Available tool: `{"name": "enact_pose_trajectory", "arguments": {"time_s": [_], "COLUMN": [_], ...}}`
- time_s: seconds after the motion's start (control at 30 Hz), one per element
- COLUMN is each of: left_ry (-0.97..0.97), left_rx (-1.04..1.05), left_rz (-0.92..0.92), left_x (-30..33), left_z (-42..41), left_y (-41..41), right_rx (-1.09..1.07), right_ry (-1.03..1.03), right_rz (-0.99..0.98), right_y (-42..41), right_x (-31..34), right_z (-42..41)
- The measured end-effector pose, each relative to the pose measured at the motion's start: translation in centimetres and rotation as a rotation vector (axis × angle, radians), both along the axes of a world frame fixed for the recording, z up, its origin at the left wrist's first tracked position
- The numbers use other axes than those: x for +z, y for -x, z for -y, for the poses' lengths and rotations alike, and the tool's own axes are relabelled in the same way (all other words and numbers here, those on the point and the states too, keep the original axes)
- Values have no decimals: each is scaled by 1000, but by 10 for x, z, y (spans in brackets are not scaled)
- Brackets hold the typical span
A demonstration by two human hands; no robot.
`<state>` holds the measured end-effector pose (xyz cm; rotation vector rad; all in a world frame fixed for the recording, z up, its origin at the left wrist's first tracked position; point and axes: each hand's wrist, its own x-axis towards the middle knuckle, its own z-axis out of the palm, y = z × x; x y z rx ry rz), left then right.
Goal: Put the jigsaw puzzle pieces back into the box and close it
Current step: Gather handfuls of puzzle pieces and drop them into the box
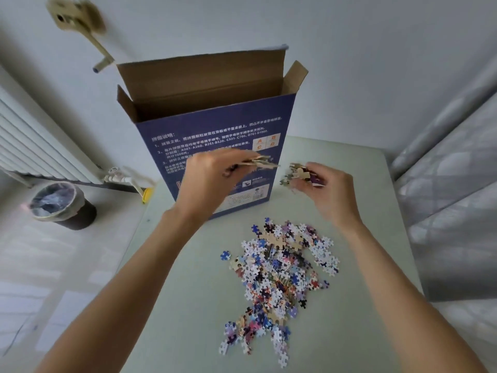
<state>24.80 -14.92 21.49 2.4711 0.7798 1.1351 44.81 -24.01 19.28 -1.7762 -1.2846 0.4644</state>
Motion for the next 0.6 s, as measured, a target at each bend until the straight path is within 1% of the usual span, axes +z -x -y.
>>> {"name": "enact_pose_trajectory", "arguments": {"time_s": [0.13, 0.23, 0.33, 0.43, 0.53, 0.6], "left_ry": [-208, -225, -154, -36, 95, 157], "left_rx": [103, 195, 232, 246, 284, 302], "left_rz": [146, 128, 38, -73, -149, -181], "left_x": [76, 95, 86, 70, 58, 56], "left_z": [-34, -63, -79, -84, -88, -91], "left_y": [11, 12, 10, 9, 9, 10], "right_rx": [33, 37, 52, 79, 126, 182], "right_ry": [-116, -186, -256, -306, -341, -319], "right_rz": [19, 52, 74, 119, 223, 307], "right_y": [-2, -1, 1, 3, 8, 14], "right_x": [37, 57, 75, 92, 103, 107], "right_z": [-37, -60, -80, -102, -122, -132]}}
